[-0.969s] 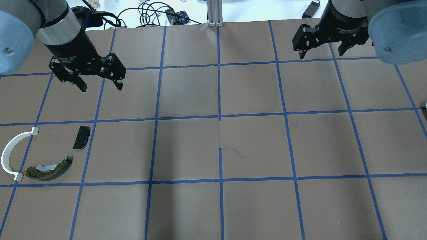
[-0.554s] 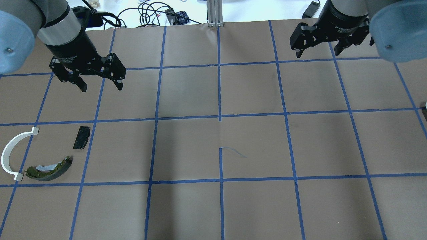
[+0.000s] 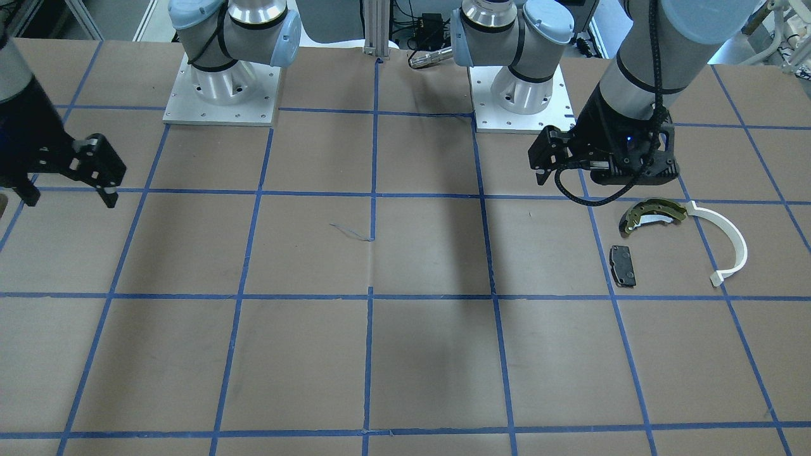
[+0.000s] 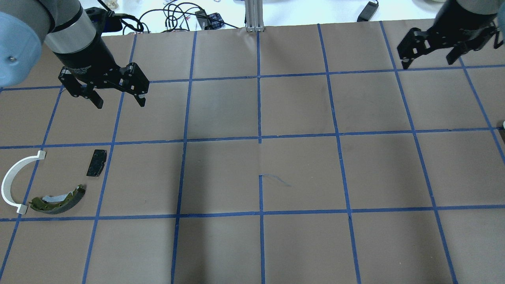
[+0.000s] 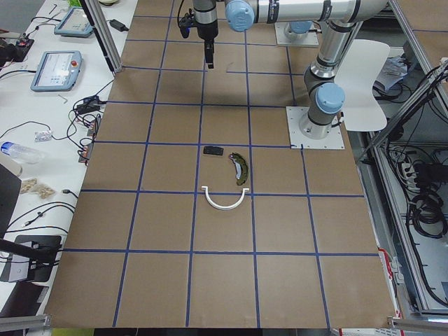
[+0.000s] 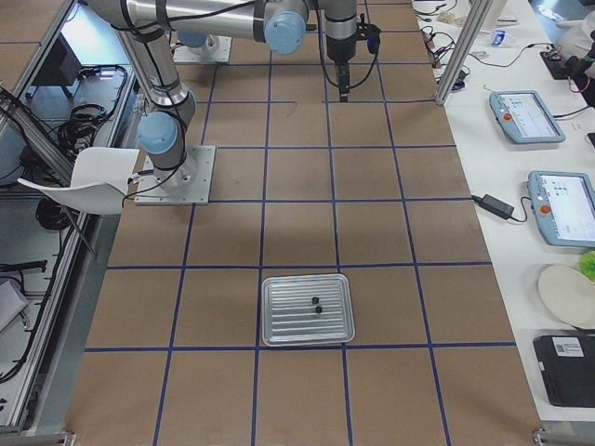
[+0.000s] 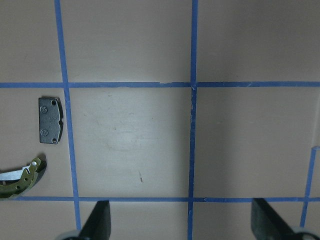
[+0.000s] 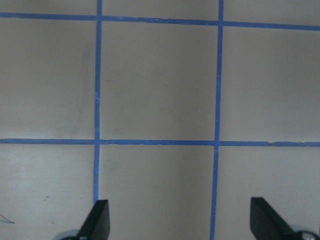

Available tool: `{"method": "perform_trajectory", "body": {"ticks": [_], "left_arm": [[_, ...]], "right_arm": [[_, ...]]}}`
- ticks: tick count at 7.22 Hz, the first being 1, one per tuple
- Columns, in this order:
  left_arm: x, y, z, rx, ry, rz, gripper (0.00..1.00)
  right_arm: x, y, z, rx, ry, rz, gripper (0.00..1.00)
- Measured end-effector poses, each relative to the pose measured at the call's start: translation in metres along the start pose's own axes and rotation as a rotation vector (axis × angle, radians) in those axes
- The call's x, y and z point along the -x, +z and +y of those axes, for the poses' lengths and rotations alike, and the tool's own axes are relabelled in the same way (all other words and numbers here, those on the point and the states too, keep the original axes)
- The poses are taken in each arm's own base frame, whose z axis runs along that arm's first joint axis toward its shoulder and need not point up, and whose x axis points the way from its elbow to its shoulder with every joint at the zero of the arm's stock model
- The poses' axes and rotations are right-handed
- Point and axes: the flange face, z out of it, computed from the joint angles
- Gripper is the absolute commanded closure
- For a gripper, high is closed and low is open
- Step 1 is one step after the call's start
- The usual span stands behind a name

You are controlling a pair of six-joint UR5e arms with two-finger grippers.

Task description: Place bearing gear from tray to pile

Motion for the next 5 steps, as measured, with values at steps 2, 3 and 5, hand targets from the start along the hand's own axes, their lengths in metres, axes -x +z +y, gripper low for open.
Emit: {"method": "perform_trajectory", "body": {"ticks": [2, 3, 5], "left_arm": [[0.0, 0.0, 0.0, -0.001, 0.0, 0.0, 0.0], [0.0, 0.0, 0.0, 0.0, 0.0, -0.001, 0.0], [0.0, 0.0, 0.0, 0.0, 0.0, 0.0, 0.0]], "right_arm": [[-0.11, 0.032, 0.014, 0.086, -0.081, 0.015, 0.0], [-0.164, 0.049, 0.028, 0.12, -0.116, -0.001, 0.0], [-0.255, 0.09, 0.056, 0.159, -0.239, -0.042, 0.0]]}}
